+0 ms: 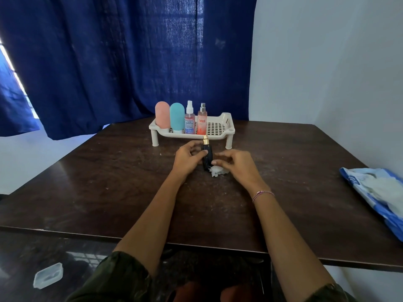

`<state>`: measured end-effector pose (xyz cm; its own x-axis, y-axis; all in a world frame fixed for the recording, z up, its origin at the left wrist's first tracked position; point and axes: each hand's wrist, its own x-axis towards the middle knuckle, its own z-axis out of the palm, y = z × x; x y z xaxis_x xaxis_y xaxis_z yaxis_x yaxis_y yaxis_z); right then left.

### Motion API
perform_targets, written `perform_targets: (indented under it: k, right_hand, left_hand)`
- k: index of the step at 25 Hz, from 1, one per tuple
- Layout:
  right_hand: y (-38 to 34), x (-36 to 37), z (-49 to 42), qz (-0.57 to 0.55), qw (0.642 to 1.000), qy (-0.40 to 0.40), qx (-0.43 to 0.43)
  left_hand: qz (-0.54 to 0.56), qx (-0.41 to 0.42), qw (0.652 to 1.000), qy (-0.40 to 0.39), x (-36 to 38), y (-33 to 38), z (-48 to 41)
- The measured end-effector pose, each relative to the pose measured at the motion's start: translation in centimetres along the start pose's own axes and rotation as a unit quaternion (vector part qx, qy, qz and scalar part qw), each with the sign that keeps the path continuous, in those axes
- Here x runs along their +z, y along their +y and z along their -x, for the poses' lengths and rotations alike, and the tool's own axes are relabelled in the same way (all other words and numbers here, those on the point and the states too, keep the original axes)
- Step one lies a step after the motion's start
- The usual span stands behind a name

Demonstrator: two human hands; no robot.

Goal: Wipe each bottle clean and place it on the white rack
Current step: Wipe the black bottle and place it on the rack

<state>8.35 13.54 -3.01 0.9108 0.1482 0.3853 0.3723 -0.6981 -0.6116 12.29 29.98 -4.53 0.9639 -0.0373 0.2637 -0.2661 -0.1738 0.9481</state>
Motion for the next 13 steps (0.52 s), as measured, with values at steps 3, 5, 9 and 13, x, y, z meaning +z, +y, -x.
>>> perform_targets:
  k: [3,5,9,13]
  right_hand:
    - [-0.07,-0.63,-0.11,0.063,0.994,-0.081,0.030]
    - [-0.15,-0.63,-0.30,0.102,0.989,-0.103,0.041]
    - [-0.32,-0.38,-0.48,0.069,0.997,-0.019,0.028]
    - [-0.78,0.01,-0.44,-0.047,0.991,0.126,0.005]
  left_hand:
    - [-0.008,0.002,1.000,-0.002,0.06,-0.14,-0.09]
    - [-0.013,0.010,1.000,-0.001,0.06,-0.29,-0.22]
    - [-0.018,0.012,1.000,-0.008,-0.06,-0.25,-0.23]
    - [-0.010,0.024,0.999,-0.022,0.03,0.09,-0.11]
